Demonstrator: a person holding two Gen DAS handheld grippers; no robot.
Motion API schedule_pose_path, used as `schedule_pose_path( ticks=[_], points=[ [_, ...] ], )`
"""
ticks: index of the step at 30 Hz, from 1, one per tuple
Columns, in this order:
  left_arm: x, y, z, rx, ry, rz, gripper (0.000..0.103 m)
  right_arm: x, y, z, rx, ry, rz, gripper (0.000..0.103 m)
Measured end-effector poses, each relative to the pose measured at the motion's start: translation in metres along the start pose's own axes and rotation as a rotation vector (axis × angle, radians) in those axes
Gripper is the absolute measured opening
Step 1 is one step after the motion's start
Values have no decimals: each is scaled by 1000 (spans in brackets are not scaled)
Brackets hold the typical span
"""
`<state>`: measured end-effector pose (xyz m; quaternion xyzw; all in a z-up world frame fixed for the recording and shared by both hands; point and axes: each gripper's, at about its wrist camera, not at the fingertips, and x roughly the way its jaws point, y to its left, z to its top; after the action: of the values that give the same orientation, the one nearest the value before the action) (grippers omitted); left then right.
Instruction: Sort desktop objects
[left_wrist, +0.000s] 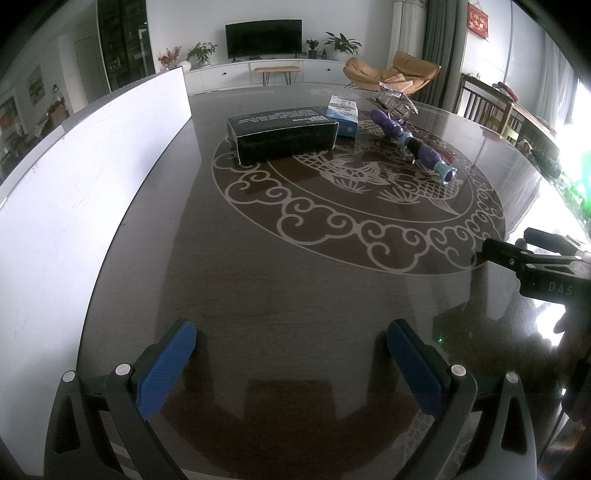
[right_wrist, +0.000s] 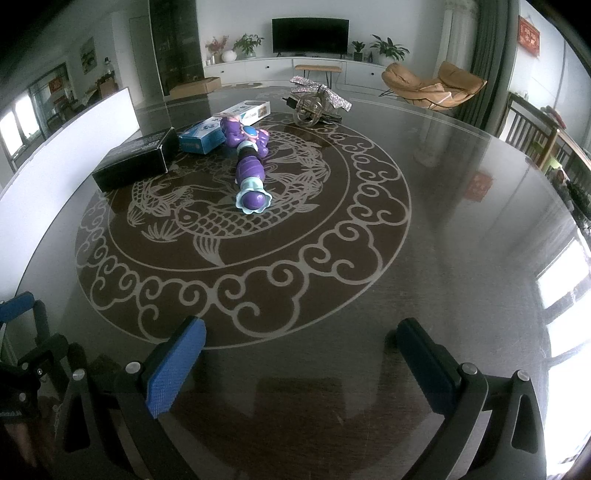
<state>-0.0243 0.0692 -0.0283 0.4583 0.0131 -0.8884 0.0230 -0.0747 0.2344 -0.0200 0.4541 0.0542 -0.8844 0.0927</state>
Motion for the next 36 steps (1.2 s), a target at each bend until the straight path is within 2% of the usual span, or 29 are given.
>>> schedule_pose_path(
  ticks=[9,10,12,13,17,21,24,27,32,34,36],
  points=[
    [-2,1,-2,13,0,-9,103,0,0,0,0,0,0,103],
    [-2,2,-1,34,5,-21,103,0,0,0,0,0,0,103],
    [0,2,6,147,44,-82,103,0,0,0,0,0,0,103],
    [0,2,9,188,49,-78,103,0,0,0,0,0,0,103],
    [11,10,50,353,37,9,103,0,0,0,0,0,0,103],
    [36,21,88,399,39,56,103,0,0,0,0,0,0,103],
    [58,24,115,386,73,24,103,0,0,0,0,0,0,103],
    [75,17,139,392,70,-13,103,0,0,0,0,0,0,103],
    [95,6,167,434,0,37,103,0,0,0,0,0,0,103],
    [106,2,176,444,13,31,103,0,0,0,0,0,0,103],
    [111,2,181,433,24,-13,103,0,0,0,0,0,0,103]
  ],
)
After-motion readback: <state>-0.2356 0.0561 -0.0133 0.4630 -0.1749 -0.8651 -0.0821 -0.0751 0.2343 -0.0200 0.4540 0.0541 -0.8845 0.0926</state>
